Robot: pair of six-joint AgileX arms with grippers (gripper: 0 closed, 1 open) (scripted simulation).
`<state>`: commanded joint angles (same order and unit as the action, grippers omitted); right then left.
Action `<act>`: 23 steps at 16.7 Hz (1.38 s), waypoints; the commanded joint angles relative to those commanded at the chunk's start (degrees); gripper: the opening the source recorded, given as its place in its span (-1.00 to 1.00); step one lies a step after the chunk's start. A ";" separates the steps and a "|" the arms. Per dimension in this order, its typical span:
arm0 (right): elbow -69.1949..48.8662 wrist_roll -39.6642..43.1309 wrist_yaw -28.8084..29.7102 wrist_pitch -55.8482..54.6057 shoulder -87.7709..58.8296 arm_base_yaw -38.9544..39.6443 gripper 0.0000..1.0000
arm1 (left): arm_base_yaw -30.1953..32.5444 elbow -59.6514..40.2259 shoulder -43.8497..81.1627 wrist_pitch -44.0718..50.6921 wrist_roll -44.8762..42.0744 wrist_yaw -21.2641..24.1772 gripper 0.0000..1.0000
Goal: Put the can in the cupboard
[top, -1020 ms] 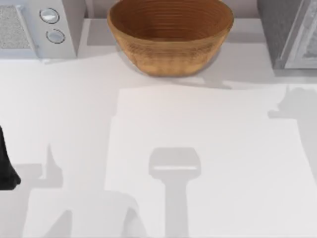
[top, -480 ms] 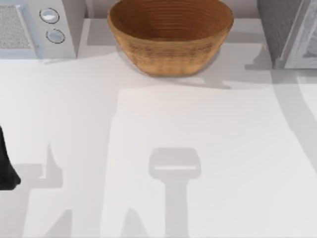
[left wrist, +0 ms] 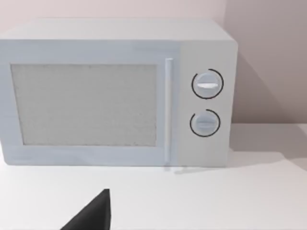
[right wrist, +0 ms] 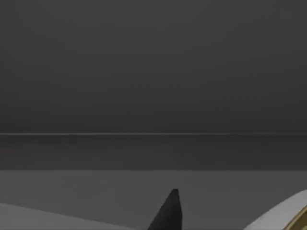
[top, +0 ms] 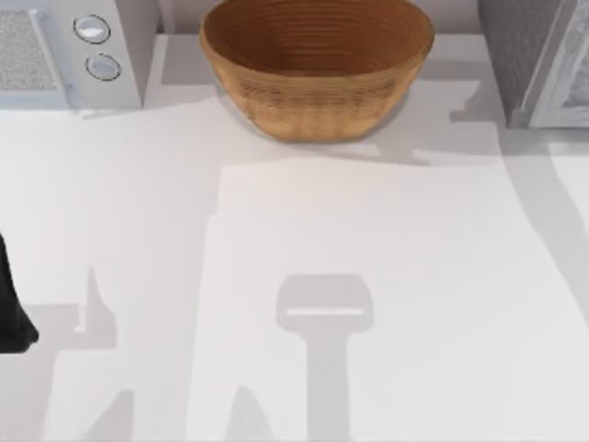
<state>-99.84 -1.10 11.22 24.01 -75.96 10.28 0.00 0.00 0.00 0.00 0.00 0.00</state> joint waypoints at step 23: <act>-58.76 0.10 -4.10 14.94 -43.74 -4.77 -1.00 | 0.00 0.00 0.00 0.00 0.00 0.00 1.00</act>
<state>-158.60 -1.00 7.12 38.95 -119.70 5.51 0.00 0.00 0.00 0.00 0.00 0.00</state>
